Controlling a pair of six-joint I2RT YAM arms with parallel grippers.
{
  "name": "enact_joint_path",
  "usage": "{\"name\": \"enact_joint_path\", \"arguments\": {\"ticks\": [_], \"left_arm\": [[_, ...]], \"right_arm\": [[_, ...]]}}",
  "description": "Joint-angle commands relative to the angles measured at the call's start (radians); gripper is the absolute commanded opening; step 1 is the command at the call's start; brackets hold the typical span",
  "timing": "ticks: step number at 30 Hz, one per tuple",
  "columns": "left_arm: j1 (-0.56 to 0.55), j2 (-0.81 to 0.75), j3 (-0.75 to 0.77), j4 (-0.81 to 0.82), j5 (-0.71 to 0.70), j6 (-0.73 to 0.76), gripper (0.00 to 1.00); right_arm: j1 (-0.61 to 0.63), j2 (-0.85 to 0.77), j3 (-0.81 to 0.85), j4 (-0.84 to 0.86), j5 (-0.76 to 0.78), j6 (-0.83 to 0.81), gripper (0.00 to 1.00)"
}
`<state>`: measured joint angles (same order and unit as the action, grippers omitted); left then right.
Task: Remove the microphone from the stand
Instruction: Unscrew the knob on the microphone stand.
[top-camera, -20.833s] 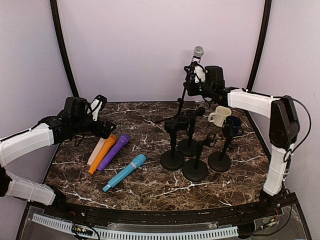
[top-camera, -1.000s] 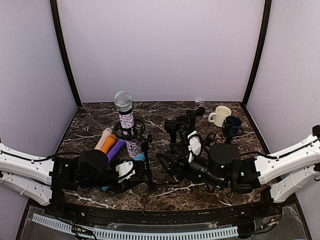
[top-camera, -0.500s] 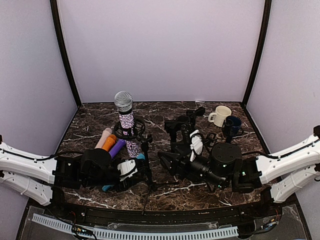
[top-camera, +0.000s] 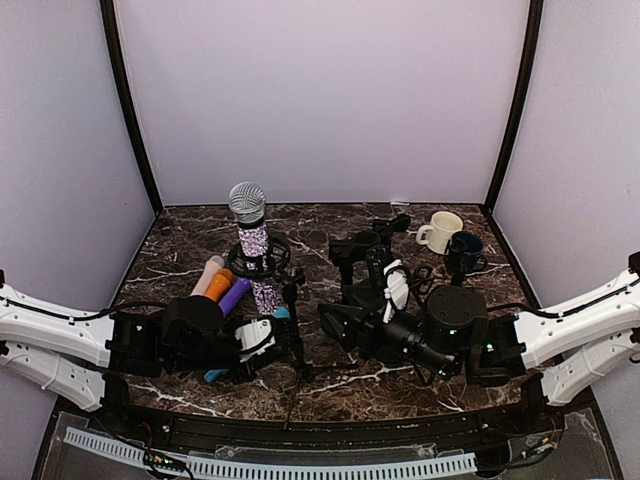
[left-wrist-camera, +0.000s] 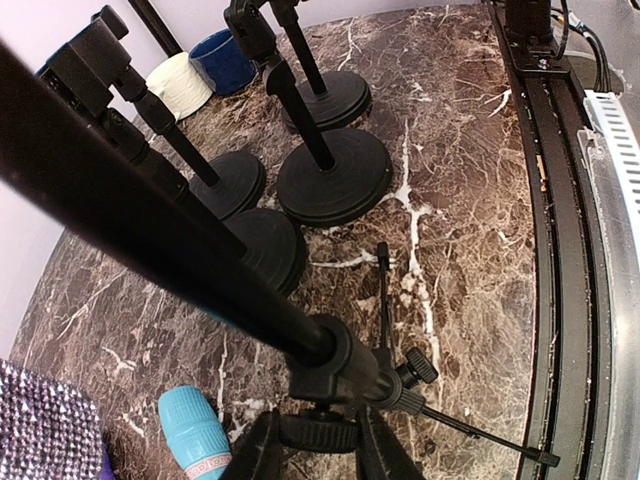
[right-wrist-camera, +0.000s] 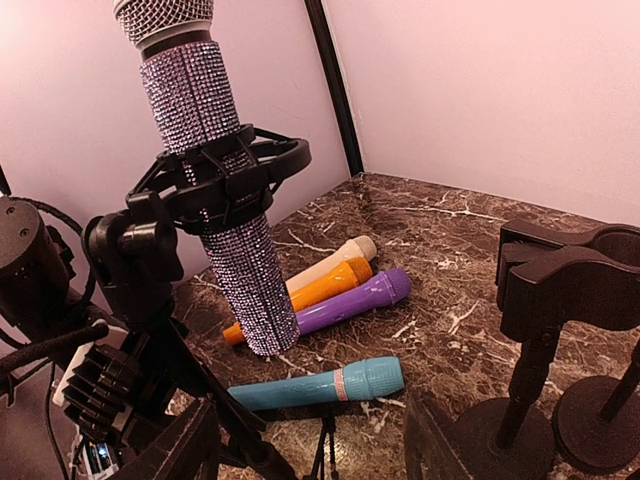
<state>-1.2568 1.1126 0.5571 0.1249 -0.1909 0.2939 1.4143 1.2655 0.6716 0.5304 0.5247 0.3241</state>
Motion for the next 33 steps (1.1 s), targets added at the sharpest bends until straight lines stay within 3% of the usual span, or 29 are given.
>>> {"name": "enact_joint_path", "arguments": {"ticks": [1,14,22,33], "left_arm": [[0.017,0.002,0.02,0.012,0.017,-0.001,0.26],[0.065,0.008,-0.011,0.028,0.142,-0.112,0.15],[0.08,0.018,-0.059,0.067,0.27,-0.244,0.14],[0.088,0.021,-0.149,0.153,0.327,-0.488,0.13]], "right_arm": [[-0.005,-0.018,-0.01,0.04,0.014,0.01,0.63],[-0.005,-0.011,-0.012,0.037,0.008,0.015,0.63],[-0.005,-0.001,-0.006,0.029,-0.008,0.014,0.62],[-0.005,0.021,0.012,0.021,-0.052,0.01,0.61]]}}
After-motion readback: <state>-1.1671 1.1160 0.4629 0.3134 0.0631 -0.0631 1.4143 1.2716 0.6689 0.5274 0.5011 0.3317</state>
